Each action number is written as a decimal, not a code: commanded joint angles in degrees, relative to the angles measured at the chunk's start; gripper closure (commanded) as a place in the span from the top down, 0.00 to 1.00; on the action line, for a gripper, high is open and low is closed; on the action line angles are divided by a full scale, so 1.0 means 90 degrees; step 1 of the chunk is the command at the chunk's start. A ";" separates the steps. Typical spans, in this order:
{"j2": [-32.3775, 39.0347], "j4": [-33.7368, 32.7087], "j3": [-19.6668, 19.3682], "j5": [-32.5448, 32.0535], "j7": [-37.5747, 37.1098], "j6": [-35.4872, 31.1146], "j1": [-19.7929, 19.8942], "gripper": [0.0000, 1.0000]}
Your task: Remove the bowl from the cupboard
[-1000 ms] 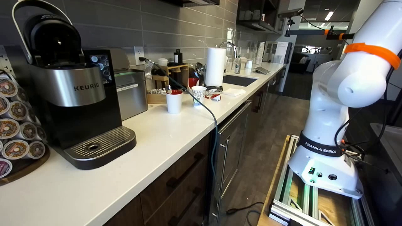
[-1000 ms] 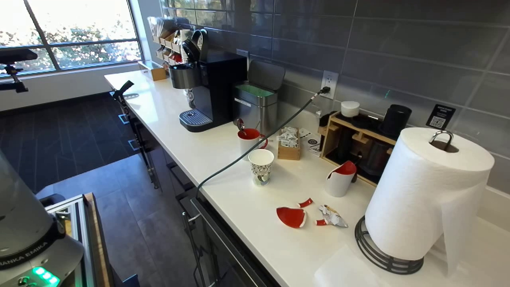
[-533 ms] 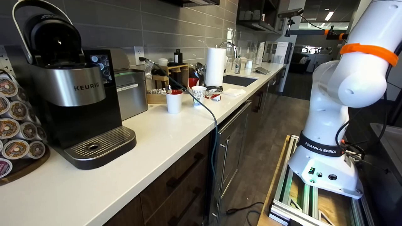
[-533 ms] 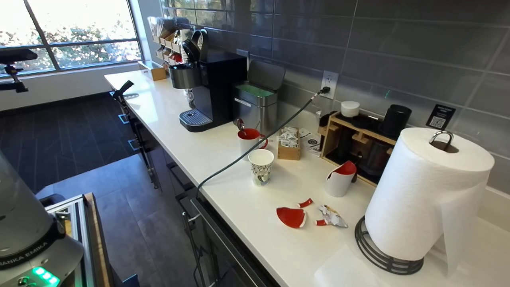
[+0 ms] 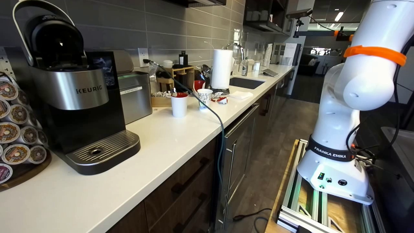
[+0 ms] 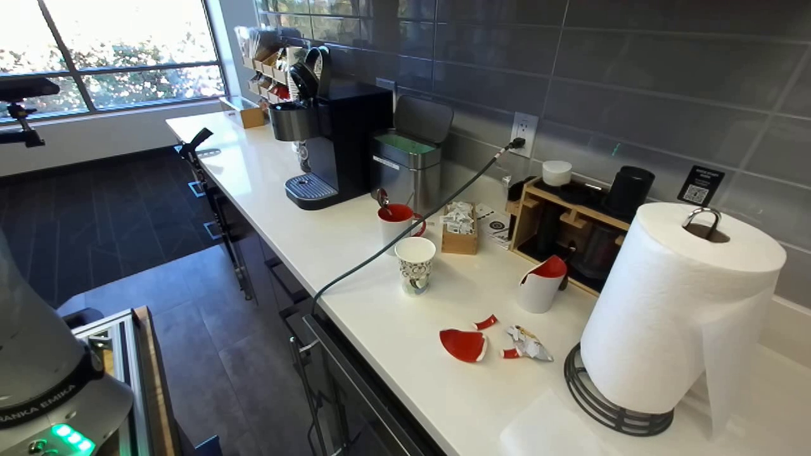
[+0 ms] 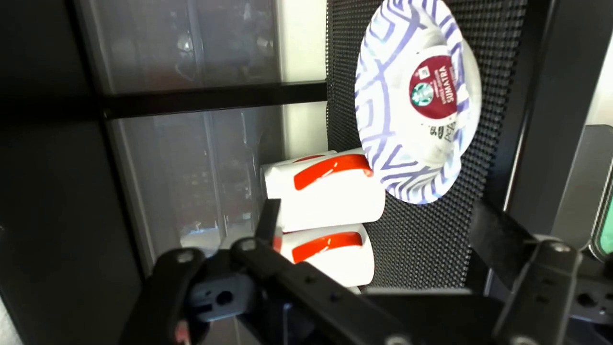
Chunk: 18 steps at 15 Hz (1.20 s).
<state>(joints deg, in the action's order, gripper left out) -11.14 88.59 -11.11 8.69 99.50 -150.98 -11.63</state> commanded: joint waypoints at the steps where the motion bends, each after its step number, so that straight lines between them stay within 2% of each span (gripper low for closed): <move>1: 0.0075 0.0017 0.0300 -0.0107 0.0056 0.0144 0.0338 1.00; 2: 0.0116 0.0034 0.0344 -0.0164 0.0056 0.0105 0.0404 1.00; 5: 0.0261 -0.0001 0.0456 -0.0278 0.0018 0.0096 0.0569 0.89; 7: 0.0334 -0.0014 0.0512 -0.0321 0.0001 0.0118 0.0666 0.76; 9: 0.0377 -0.0001 0.0560 -0.0324 -0.0006 0.0131 0.0733 0.76; 10: 0.0397 0.0001 0.0584 -0.0337 -0.0015 0.0129 0.0765 0.69; 11: 0.0424 -0.0004 0.0599 -0.0336 -0.0021 0.0137 0.0790 0.72; 15: 0.0495 0.0010 0.0675 -0.0381 -0.0051 0.0152 0.0875 0.59; 16: 0.0509 0.0015 0.0692 -0.0391 -0.0051 0.0155 0.0888 0.63; 17: 0.0531 0.0013 0.0706 -0.0407 -0.0058 0.0153 0.0902 0.59; 18: 0.0555 0.0006 0.0719 -0.0418 -0.0063 0.0154 0.0914 0.48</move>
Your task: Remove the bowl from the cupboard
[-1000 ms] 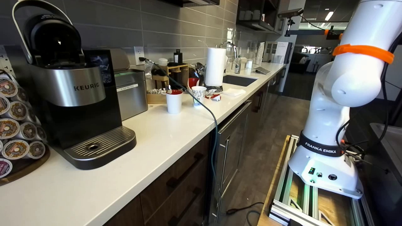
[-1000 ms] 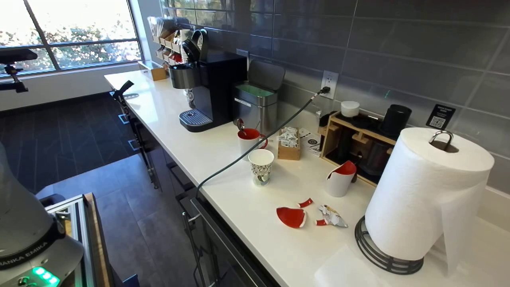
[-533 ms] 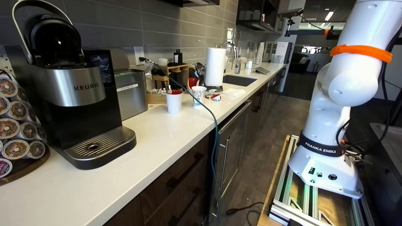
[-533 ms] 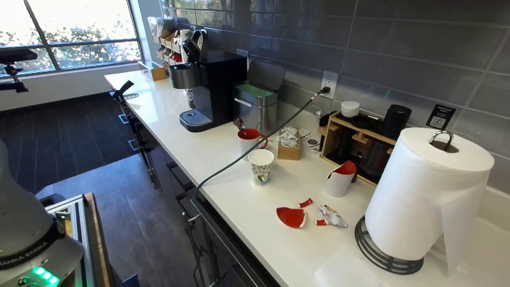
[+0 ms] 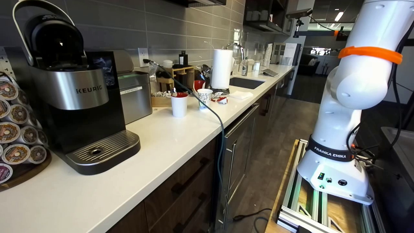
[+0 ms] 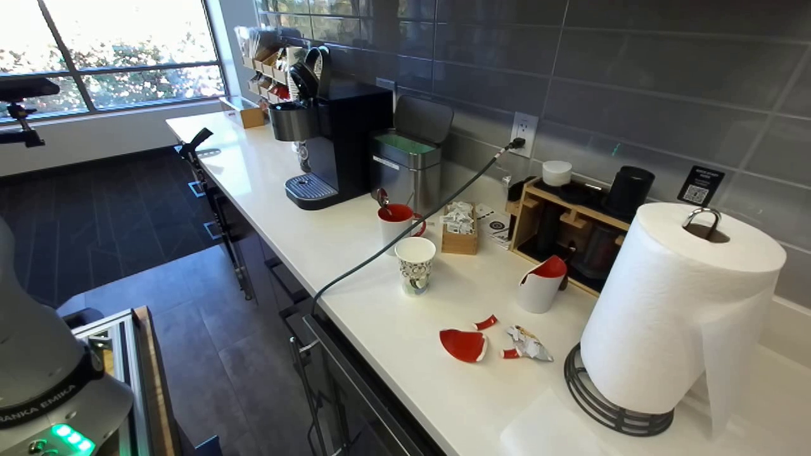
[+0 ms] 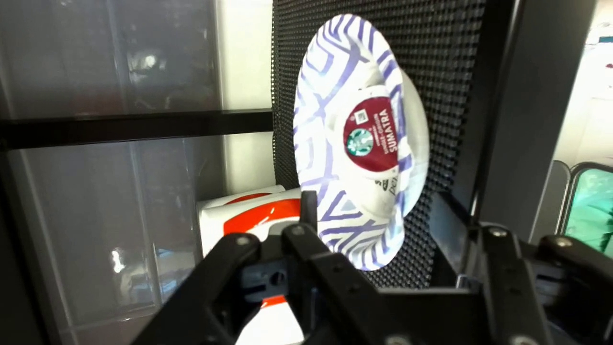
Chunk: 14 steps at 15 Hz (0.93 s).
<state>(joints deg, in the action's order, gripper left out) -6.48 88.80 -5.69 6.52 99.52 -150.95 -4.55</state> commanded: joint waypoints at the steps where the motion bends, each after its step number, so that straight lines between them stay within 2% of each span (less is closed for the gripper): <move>1: 0.0060 -0.0019 0.0130 -0.0204 -0.0076 0.0163 0.0138 0.42; 4: 0.0112 -0.0023 0.0163 -0.0277 -0.0087 0.0185 0.0168 0.21; 5: 0.0126 -0.0030 0.0175 -0.0301 -0.0098 0.0198 0.0183 0.05; 6: 0.0134 -0.0033 0.0185 -0.0319 -0.0099 0.0210 0.0195 0.07; 7: 0.0134 -0.0021 0.0196 -0.0331 -0.0094 0.0215 0.0210 0.01; 8: 0.0138 -0.0017 0.0203 -0.0360 -0.0099 0.0235 0.0225 0.00; 14: -0.0154 0.0024 0.0161 -0.0249 0.0114 0.0338 0.0268 0.01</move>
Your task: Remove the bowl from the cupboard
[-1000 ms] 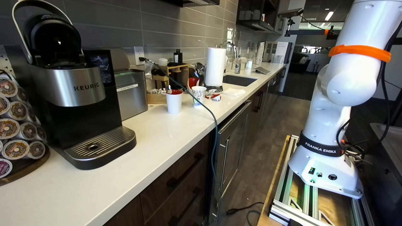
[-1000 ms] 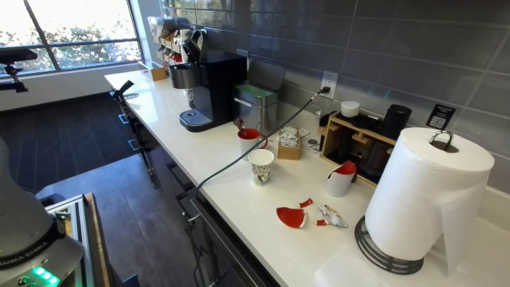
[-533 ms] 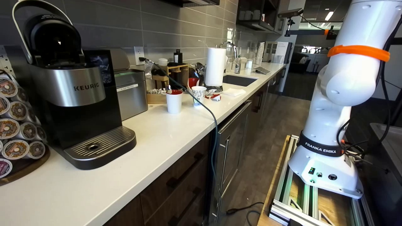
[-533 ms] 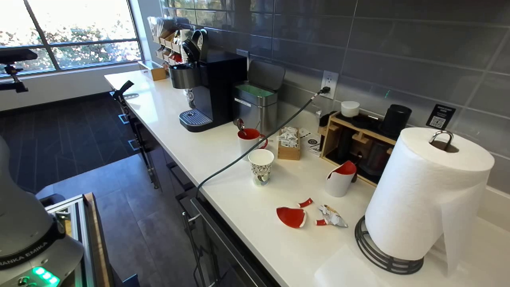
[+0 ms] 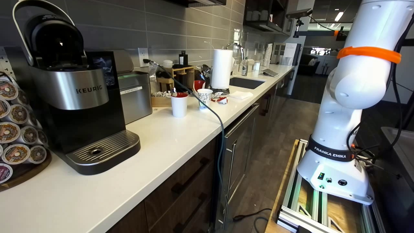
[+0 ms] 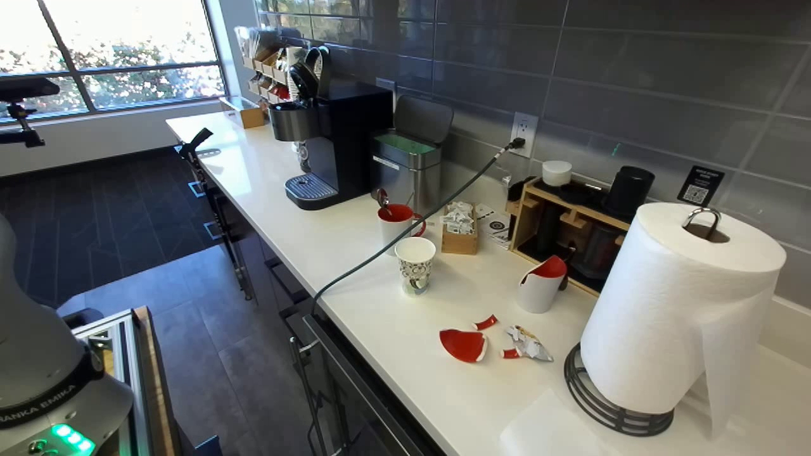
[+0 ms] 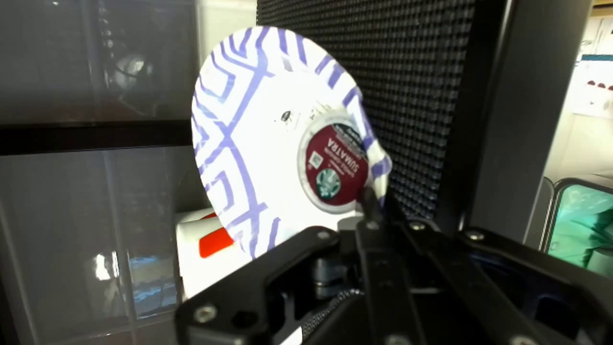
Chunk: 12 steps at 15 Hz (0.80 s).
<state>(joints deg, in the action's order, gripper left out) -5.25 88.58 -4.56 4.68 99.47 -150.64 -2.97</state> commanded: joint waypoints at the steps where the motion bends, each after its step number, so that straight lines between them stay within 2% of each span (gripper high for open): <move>1: -0.0413 0.0069 0.0012 0.0019 0.0206 0.0376 0.0088 0.01; 4: -0.1018 0.0245 -0.0110 0.0196 0.0681 0.1059 0.0003 0.01; 7: -0.1665 0.0514 -0.0242 0.0277 0.1115 0.2053 -0.0110 0.01; 12: -0.2445 0.1154 -0.0496 0.0509 0.1278 0.3280 -0.0254 0.01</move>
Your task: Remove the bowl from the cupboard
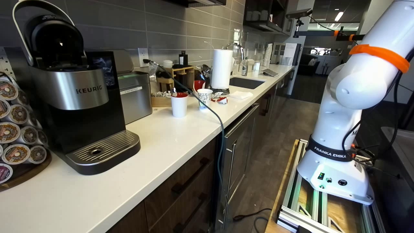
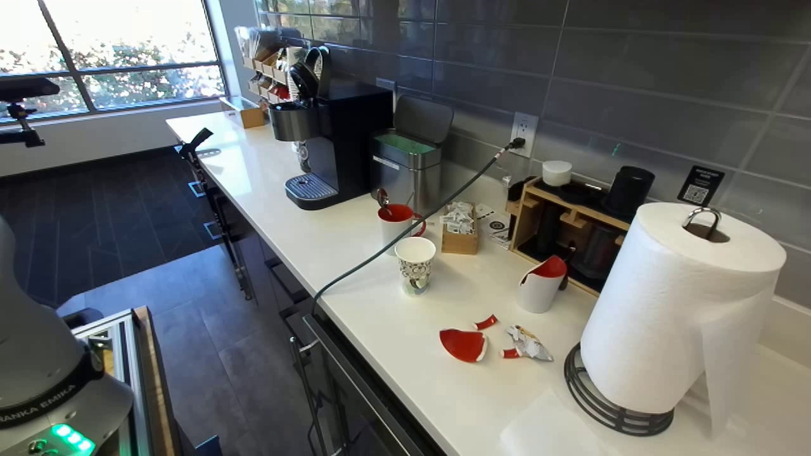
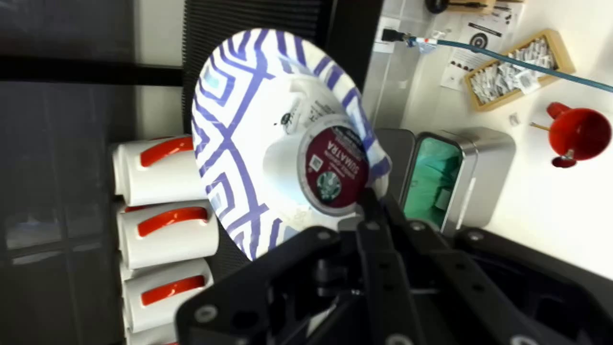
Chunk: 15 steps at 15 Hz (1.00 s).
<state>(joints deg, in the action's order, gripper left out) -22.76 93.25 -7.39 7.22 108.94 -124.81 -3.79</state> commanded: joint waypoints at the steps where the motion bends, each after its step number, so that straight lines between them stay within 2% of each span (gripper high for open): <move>1: -0.0597 0.0793 -0.0225 0.0291 0.0236 0.0560 -0.0185 0.01; 4: -0.0817 0.1255 -0.0308 0.0472 0.0186 0.0918 -0.0239 0.01; 7: -0.0913 0.1793 -0.0277 0.0640 0.0030 0.0785 -0.0255 0.01; 10: -0.0955 0.2411 -0.0148 0.0663 -0.0198 0.0104 -0.0153 0.01; 13: -0.0963 0.3201 -0.0090 0.0612 -0.0659 -0.1159 -0.0058 0.01; 14: -0.0964 0.3410 -0.0106 0.0621 -0.0864 -0.1380 -0.0060 0.01; 15: -0.0723 0.2804 -0.0229 0.0524 -0.0620 -0.0908 -0.0232 0.01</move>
<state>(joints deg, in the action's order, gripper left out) -29.29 118.81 -8.82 12.54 103.71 -133.23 -5.02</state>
